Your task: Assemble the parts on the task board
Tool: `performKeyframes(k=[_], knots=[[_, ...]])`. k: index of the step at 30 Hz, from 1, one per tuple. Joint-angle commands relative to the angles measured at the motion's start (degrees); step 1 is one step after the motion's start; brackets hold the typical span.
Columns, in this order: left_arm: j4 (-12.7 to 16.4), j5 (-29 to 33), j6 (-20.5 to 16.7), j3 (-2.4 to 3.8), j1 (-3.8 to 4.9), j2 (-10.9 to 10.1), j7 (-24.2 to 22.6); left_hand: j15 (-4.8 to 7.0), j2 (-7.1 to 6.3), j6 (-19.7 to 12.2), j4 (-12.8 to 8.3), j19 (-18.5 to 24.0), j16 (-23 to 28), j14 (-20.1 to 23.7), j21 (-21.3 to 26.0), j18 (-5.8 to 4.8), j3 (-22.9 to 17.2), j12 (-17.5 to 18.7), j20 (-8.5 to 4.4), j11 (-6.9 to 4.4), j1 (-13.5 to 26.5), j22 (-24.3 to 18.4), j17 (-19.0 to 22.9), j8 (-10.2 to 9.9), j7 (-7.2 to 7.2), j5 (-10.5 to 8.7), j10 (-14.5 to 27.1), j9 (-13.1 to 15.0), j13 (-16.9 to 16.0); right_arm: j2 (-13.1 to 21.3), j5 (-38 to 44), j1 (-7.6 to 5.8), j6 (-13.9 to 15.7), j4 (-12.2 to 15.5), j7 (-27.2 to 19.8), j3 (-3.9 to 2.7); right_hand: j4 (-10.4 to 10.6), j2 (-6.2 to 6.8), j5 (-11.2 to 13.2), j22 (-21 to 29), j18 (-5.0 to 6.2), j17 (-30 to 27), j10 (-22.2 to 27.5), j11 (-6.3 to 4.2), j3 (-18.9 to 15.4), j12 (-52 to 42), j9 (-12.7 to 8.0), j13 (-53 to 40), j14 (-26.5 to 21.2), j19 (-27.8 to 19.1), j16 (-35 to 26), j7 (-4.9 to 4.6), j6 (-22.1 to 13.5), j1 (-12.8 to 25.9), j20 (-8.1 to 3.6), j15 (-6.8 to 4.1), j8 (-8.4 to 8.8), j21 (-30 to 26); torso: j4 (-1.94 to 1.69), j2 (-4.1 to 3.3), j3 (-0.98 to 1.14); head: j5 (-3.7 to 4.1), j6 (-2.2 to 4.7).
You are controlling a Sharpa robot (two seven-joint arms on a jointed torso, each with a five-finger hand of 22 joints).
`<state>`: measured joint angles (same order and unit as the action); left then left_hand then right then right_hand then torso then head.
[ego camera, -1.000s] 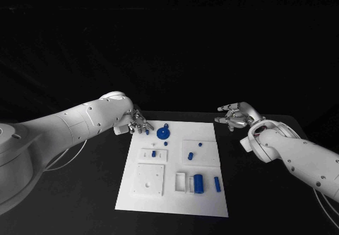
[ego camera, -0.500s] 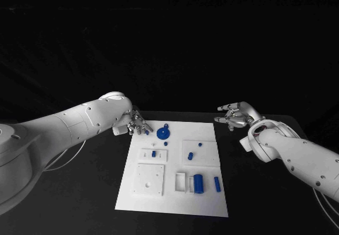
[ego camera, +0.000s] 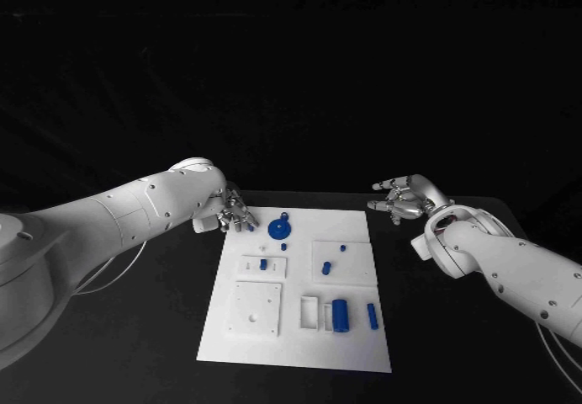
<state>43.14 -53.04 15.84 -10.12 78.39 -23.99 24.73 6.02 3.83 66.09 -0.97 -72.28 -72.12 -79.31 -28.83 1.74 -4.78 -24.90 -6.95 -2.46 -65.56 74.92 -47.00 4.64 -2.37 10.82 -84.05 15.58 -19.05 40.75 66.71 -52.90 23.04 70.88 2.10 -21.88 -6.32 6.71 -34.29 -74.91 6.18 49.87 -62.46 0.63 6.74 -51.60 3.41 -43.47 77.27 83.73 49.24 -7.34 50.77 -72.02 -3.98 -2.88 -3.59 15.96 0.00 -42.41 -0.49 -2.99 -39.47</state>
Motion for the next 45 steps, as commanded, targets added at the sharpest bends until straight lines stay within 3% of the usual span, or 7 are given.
performKeyframes(k=[1,12,14,15,17,28,45], knots=[[0.1,0.81,-0.53,-0.01,-0.02,0.03,-0.89,0.03,0.91,0.28,-0.66,0.31,-0.31,-0.21,-0.19,0.49,-0.14,-0.14,-0.01,0.09,-0.48,1.05,0.02,0.48,0.35,-0.15,-1.7,0.89,0.07,-0.06,-0.05,0.02,-0.05,-0.07,-0.44,-0.04,0.03,0.09,-0.31,-1.33,0.79,-0.05,0.08,0.23,0.25,0.31,0.04,0.06,0.0,1.5,-0.23,-0.18,-0.22,0.48,-0.1,-0.16,0.21,-0.36,0.01,-0.03,-0.01,-0.02,-0.08],[0.71,2.04,-1.93,-0.01,-0.02,-0.27,-1.44,0.13,3.24,-0.72,-4.28,0.34,-0.47,-0.38,-0.32,0.5,-1.86,-0.15,0.02,-0.31,-3.22,1.09,-0.12,3.91,1.38,1.16,-1.83,12.15,0.18,-0.07,-0.02,0.02,-0.3,-0.34,-0.34,-0.04,0.03,0.09,-0.31,-1.33,0.79,-0.05,0.08,0.23,0.25,0.31,0.04,0.06,0.0,1.5,-0.23,-0.18,-0.22,0.48,-0.1,-0.16,0.21,-0.36,-0.03,0.04,-0.02,-0.04,-0.14],[1.04,2.18,-2.19,-0.01,-0.02,-0.48,-1.45,0.23,3.16,-0.64,-5.24,0.38,-0.47,-0.37,-0.37,0.48,-2.73,-0.13,-0.05,-0.51,-3.44,1.1,-0.09,5.88,1.84,4.36,-1.74,16.58,0.2,-0.07,-0.02,0.02,-0.37,-0.39,-0.32,-0.04,0.03,0.09,-0.31,-1.33,0.79,-0.05,0.08,0.23,0.25,0.31,0.04,0.06,0.0,1.5,-0.23,-0.18,-0.22,0.48,-0.1,-0.16,0.21,-0.36,-0.05,0.06,-0.01,-0.05,-0.15],[1.36,2.26,-2.46,-0.01,-0.02,-0.68,-1.46,0.25,3.35,-2.12,-5.93,0.42,-0.5,-0.38,-0.47,0.45,-4.14,-0.24,-0.07,-0.56,-2.74,1.11,-0.09,7.8,1.95,5.11,-1.69,22.18,0.14,-0.06,-0.02,0.02,-0.41,-0.44,-0.31,-0.04,0.03,0.09,-0.31,-1.33,0.79,-0.05,0.08,0.23,0.25,0.31,0.04,0.06,0.0,1.5,-0.23,-0.18,-0.22,0.48,-0.1,-0.16,0.21,-0.36,-0.08,0.07,-0.01,-0.05,-0.13],[1.87,2.43,-2.97,0.0,-0.02,-1.0,-1.48,0.33,3.17,-2.52,-6.52,0.43,-0.49,-0.41,-0.54,0.46,-5.6,-0.52,-0.11,-0.55,-1.87,1.09,0.04,8.88,2.07,5.68,-1.73,26.5,-0.01,-0.06,-0.02,0.02,-0.46,-0.52,-0.3,-0.04,0.03,0.09,-0.31,-1.33,0.79,-0.05,0.08,0.23,0.25,0.31,0.04,0.06,0.0,1.5,-0.23,-0.18,-0.22,0.48,-0.1,-0.16,0.21,-0.36,-0.12,0.06,-0.01,-0.05,-0.1],[8.28,4.98,-8.2,0.03,0.03,-4.61,-0.43,0.54,1.95,-0.85,-8.14,-0.04,-1.13,-1.2,-0.81,0.31,-8.52,-1.26,-0.42,-0.78,-0.34,1.06,-1.17,8.3,2.43,10.83,-2.33,30.41,0.11,0.18,-0.02,0.03,-0.66,-0.85,-0.22,-0.04,0.0,0.09,-0.44,-1.39,0.77,-0.06,0.09,0.22,0.38,0.27,0.04,0.07,0.01,1.6,-0.23,-0.17,-0.13,0.62,-0.11,-0.17,0.21,-0.55,-0.45,0.29,0.09,-0.24,-0.16],[27.99,9.99,-19.04,-0.69,0.14,-15.34,5.03,0.92,1.1,2.52,-10.88,-1.03,-1.32,-2.87,-1.47,0.24,-10.24,-4.77,-0.78,-1.35,2.59,1.08,-2.75,6.26,3.08,16.31,-2.68,31.5,1.2,0.8,-0.02,0.03,-0.85,-1.05,-0.12,-0.04,0.03,0.14,-0.5,-1.39,0.77,-0.07,0.1,0.23,0.31,0.27,0.04,0.08,-0.01,1.6,-0.24,-0.17,-0.16,0.66,-0.1,-0.15,0.2,-0.72,-1.27,1.19,0.39,-0.41,-1.0]])
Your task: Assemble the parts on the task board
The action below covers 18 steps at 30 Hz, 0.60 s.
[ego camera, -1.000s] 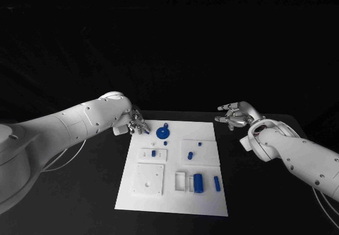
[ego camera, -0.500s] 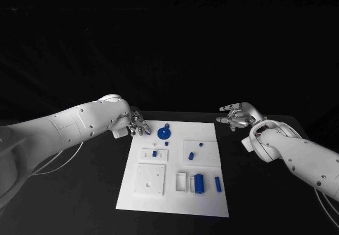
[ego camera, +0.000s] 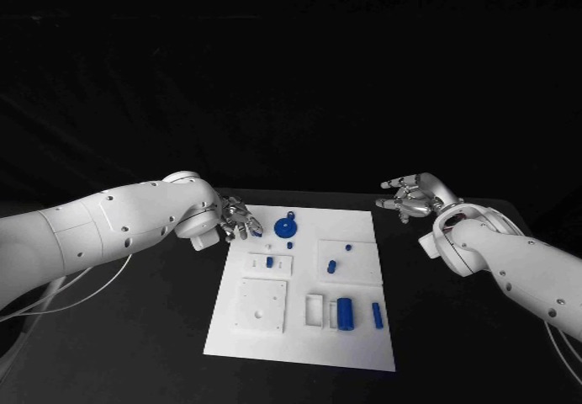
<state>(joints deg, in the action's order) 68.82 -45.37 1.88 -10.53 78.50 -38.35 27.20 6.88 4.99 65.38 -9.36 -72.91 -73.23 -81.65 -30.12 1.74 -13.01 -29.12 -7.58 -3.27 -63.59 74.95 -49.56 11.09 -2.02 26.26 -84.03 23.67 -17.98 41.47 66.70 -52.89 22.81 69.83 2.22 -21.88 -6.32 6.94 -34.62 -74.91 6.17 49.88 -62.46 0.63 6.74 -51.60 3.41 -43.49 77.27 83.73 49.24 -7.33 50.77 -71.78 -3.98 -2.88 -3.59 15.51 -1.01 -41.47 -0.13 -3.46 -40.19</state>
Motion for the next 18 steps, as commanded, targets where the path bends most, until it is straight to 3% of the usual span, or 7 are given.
performKeyframes(k=[1,7,10,18], knots=[[4.12,2.37,-6.21,-0.72,0.03,-1.99,3.02,0.05,-0.11,3.42,-2.64,-0.38,-0.18,-0.55,-0.19,0.24,-2.07,-0.73,-0.14,-0.57,0.77,1.04,-0.22,-0.27,2.76,1.2,-2.71,23.38,0.21,0.13,-0.01,0.02,-0.62,-0.02,-0.23,-0.04,0.03,-0.09,-0.17,-1.39,0.78,-0.08,0.1,0.23,0.31,0.27,0.04,0.1,-0.01,1.6,-0.25,-0.18,-0.16,0.43,-0.1,-0.15,0.2,-0.27,-0.35,0.35,0.03,0.13,-0.38],[9.61,2.11,-9.99,-1.88,0.03,-4.99,4.05,0.0,-0.39,4.46,-3.55,-0.48,-0.27,-0.9,-0.5,0.39,-2.29,-2.0,0.0,-0.71,1.5,1.06,-0.68,-0.85,2.93,2.45,-2.76,23.19,0.84,0.26,-0.01,0.02,-0.62,-0.1,-0.22,-0.04,0.03,-0.09,-0.17,-1.39,0.78,-0.08,0.1,0.23,0.31,0.27,0.04,0.1,-0.01,1.6,-0.25,-0.18,-0.16,0.43,-0.1,-0.15,0.2,-0.27,-0.59,0.54,0.08,0.08,-0.8],[11.65,1.28,-11.67,-2.14,-0.03,-5.93,4.38,-0.01,-0.5,4.69,-3.76,-0.53,-0.33,-0.96,-0.61,0.46,-2.28,-2.24,0.04,-0.75,1.59,1.07,-0.75,-1.0,2.98,2.63,-2.78,23.11,0.98,0.27,-0.01,0.02,-0.63,-0.14,-0.22,-0.04,0.03,-0.09,-0.17,-1.39,0.78,-0.08,0.1,0.23,0.31,0.27,0.04,0.1,-0.01,1.6,-0.25,-0.18,-0.16,0.43,-0.1,-0.15,0.2,-0.27,-0.72,0.61,0.06,0.14,-0.9],[14.27,-2.34,-14.23,-2.52,-0.7,-6.69,4.92,-0.01,-0.62,5.21,-4.06,-0.57,-0.52,-1.03,-0.99,0.64,-2.25,-2.85,0.13,-0.81,1.76,1.07,-0.86,-1.34,3.06,3.19,-2.78,22.94,1.42,0.26,-0.01,0.02,-0.67,-0.19,-0.22,-0.04,0.1,-0.09,-0.44,-1.44,0.78,-0.09,0.1,0.22,0.28,0.28,0.04,0.13,-0.02,1.65,-0.26,-0.17,-0.13,0.39,-0.11,-0.16,0.21,-0.32,-0.54,0.43,0.05,-0.27,-0.98]])
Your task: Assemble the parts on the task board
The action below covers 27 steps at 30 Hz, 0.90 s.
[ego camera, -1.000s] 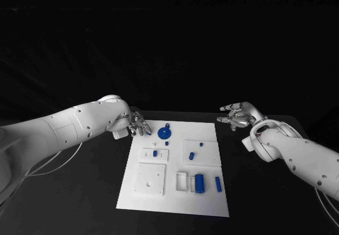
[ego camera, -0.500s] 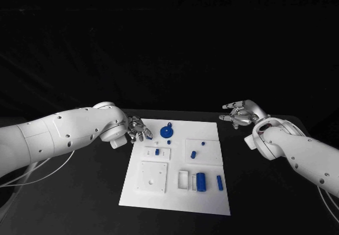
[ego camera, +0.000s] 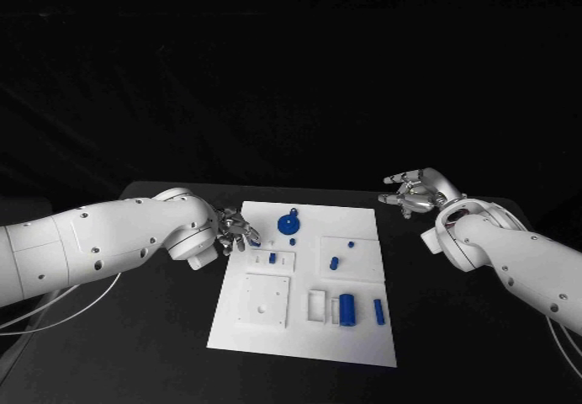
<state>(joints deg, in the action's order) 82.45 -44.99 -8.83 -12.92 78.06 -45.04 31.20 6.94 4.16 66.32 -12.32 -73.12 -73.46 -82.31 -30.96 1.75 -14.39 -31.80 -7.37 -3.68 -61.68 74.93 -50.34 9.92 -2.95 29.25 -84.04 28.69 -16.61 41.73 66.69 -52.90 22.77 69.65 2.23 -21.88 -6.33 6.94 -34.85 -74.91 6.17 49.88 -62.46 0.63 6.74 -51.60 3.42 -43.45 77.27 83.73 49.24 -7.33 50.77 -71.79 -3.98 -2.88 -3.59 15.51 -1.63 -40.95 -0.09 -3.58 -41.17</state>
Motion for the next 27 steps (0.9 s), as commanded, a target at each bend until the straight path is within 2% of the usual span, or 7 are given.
performKeyframes(k=[1,4,8,13,27], knots=[[0.77,-3.07,-3.79,-0.28,-0.35,0.04,0.98,-0.07,0.19,4.4,-1.18,-0.35,-0.39,-0.38,-0.28,0.7,-0.85,-0.36,-0.04,-0.42,-0.04,1.08,-0.15,-0.25,4.01,0.27,-2.78,17.95,0.21,0.01,0.0,0.03,-0.62,0.0,-0.23,-0.03,0.11,-0.09,-0.32,-1.44,0.78,-0.09,0.09,0.21,0.3,0.27,0.04,0.09,-0.01,1.66,-0.25,-0.17,-0.18,0.41,-0.11,-0.16,0.21,-0.38,0.11,-0.11,0.01,-0.17,-0.05],[0.91,-3.65,-4.15,-0.54,-0.68,0.28,1.13,-0.07,0.19,4.41,-1.19,-0.35,-0.4,-0.39,-0.3,0.71,-0.85,-0.39,-0.04,-0.42,-0.02,1.08,-0.16,-0.26,4.01,0.28,-2.78,17.95,0.24,0.0,0.0,0.03,-0.63,-0.01,-0.22,-0.03,0.11,-0.09,-0.32,-1.44,0.78,-0.09,0.09,0.21,0.3,0.27,0.04,0.09,-0.01,1.66,-0.25,-0.17,-0.18,0.41,-0.11,-0.16,0.21,-0.38,0.16,-0.13,-0.02,-0.12,-0.14],[0.97,-4.28,-4.36,-0.84,-1.55,0.63,1.35,-0.09,0.22,4.44,-1.24,-0.33,-0.39,-0.37,-0.35,0.76,-0.88,-0.48,0.01,-0.42,-0.03,1.07,-0.07,-0.3,4.01,0.33,-2.78,17.98,0.34,0.03,0.0,0.03,-0.65,-0.04,-0.21,-0.03,0.12,-0.09,-0.46,-1.47,0.77,-0.09,0.1,0.21,0.33,0.3,0.04,0.11,-0.01,1.67,-0.24,-0.18,-0.15,0.41,-0.11,-0.17,0.21,-0.29,0.17,-0.15,0.0,-0.08,-0.27],[0.92,-5.31,-4.25,-0.94,-2.31,0.87,1.39,-0.09,0.22,4.44,-1.24,-0.33,-0.39,-0.37,-0.35,0.76,-0.88,-0.48,0.01,-0.42,-0.03,1.07,-0.07,-0.3,4.01,0.33,-2.78,17.98,0.34,0.06,0.0,0.03,-0.64,-0.05,-0.23,-0.03,0.12,-0.06,-0.62,-1.45,0.78,-0.09,0.1,0.2,0.35,0.3,0.04,0.11,-0.01,1.67,-0.25,-0.17,-0.18,0.44,-0.12,-0.17,0.21,-0.42,0.12,-0.15,0.03,0.04,-0.44],[0.76,-7.14,-2.87,-0.97,-3.02,1.3,1.47,-0.12,0.25,4.52,-1.36,-0.27,-0.5,-0.39,-0.48,0.92,-0.91,-0.62,0.14,-0.41,0.01,1.06,-0.16,-0.4,4.01,0.38,-2.78,18.04,0.57,0.04,0.0,0.03,-0.7,-0.06,-0.25,-0.03,0.16,-0.07,-0.82,-1.48,0.76,-0.09,0.08,0.2,0.43,0.3,0.03,0.12,0.0,1.7,-0.24,-0.17,-0.22,0.54,-0.13,-0.18,0.22,-0.39,0.16,-0.13,0.02,0.08,-0.61]])
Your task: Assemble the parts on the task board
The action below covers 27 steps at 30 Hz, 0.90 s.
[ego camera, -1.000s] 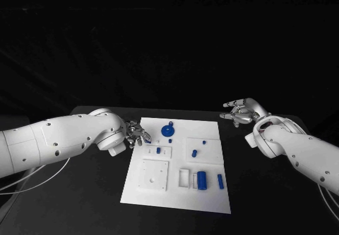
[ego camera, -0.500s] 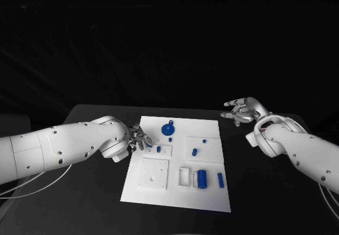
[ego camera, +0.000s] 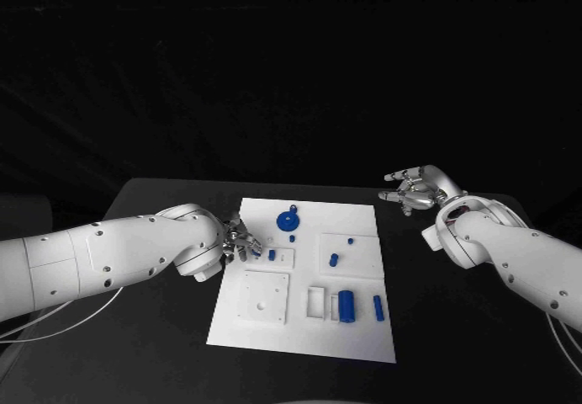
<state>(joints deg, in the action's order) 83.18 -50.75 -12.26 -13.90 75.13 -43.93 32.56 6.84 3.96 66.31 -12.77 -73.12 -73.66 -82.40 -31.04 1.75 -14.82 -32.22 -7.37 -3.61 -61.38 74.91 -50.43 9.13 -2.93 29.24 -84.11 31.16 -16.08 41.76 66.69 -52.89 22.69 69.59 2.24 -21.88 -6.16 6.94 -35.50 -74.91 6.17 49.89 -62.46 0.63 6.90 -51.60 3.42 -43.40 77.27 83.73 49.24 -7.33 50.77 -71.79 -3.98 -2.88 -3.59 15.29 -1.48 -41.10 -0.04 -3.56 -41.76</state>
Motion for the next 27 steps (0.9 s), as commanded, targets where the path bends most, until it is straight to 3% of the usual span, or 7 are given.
performKeyframes(k=[1,27], knots=[[-0.03,-1.54,0.63,0.01,-0.12,0.22,0.12,-0.05,0.5,4.49,-0.98,-0.23,-0.24,-0.26,-0.44,0.99,-0.5,-0.21,0.19,-0.46,-0.3,1.07,0.11,0.32,3.97,0.39,-2.71,15.59,0.16,0.0,0.01,0.02,-0.62,0.01,-0.27,-0.03,0.0,-0.07,-0.17,-1.48,0.76,-0.09,0.08,0.2,0.27,0.3,0.03,0.08,0.0,1.7,-0.24,-0.17,-0.22,0.54,-0.13,-0.18,0.22,-0.17,0.01,0.01,-0.01,0.05,-0.03],[-0.96,-3.7,2.75,0.02,-0.72,0.47,0.46,-0.07,0.51,4.53,-1.09,-0.19,-0.28,-0.28,-0.49,1.06,-0.51,-0.22,0.25,-0.46,-0.33,1.06,0.06,0.26,3.97,0.39,-2.7,15.62,0.28,-0.02,0.01,0.03,-0.78,0.01,-0.27,-0.03,0.01,-0.08,-0.29,-1.49,0.76,-0.09,0.06,0.19,0.31,0.27,0.04,0.07,0.02,1.72,-0.25,-0.17,-0.2,0.53,-0.13,-0.19,0.22,-0.17,-0.03,-0.02,0.0,0.13,-0.22]])
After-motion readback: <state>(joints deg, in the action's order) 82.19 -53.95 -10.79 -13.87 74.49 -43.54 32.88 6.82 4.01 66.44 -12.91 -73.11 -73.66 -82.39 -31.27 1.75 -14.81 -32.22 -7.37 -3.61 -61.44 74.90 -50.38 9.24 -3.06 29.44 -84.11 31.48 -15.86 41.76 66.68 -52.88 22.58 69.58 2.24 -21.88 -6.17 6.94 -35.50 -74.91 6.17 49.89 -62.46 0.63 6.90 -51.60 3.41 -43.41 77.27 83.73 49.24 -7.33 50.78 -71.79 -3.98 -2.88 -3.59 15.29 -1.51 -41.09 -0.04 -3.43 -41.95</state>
